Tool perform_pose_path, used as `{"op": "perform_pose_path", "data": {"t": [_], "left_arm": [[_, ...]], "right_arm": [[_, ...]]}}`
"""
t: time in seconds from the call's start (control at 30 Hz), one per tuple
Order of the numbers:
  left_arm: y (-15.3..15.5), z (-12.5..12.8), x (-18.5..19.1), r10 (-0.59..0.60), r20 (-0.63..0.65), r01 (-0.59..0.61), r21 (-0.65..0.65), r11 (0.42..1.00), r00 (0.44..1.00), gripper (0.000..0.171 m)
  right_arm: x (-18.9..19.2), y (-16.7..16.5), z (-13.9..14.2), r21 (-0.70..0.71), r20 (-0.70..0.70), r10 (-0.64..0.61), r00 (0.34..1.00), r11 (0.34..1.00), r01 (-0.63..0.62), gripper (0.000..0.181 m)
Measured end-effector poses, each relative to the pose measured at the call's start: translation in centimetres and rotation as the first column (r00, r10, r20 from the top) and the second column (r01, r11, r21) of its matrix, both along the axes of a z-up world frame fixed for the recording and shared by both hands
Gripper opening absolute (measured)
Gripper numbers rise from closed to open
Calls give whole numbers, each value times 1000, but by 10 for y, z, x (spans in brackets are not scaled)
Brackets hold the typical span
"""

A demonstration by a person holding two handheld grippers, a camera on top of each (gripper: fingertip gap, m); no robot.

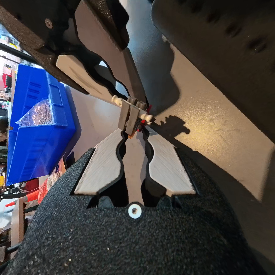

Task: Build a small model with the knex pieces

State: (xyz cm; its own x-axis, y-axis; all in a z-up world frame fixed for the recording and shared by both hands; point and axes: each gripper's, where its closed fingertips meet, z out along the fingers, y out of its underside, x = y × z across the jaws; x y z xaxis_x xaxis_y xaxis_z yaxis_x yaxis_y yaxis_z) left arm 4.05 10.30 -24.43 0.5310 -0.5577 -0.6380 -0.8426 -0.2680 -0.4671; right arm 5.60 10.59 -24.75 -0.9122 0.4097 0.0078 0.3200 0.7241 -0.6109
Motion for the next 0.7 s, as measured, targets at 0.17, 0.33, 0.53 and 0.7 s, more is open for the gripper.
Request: {"op": "perform_pose_path", "data": {"t": [0.17,0.33,0.53,0.7], "left_arm": [[-1,0,1,0,-5,0,-14,1000,1000,15],[-2,-1,2,11,28,-9,-78,997,1000,15],[-1,-2,2,14,45,-8,-123,992,999,15],[-1,-2,2,22,44,-15,-146,989,999,15]], "right_arm": [[1,-2,0,-23,1,21,1000,1000,-21,9],[2,-4,-1,-2,-7,36,999,999,-36,8],[2,-5,-1,-17,-23,22,999,1000,-22,10],[2,-5,-1,-10,-47,0,999,1000,0,10]]}}
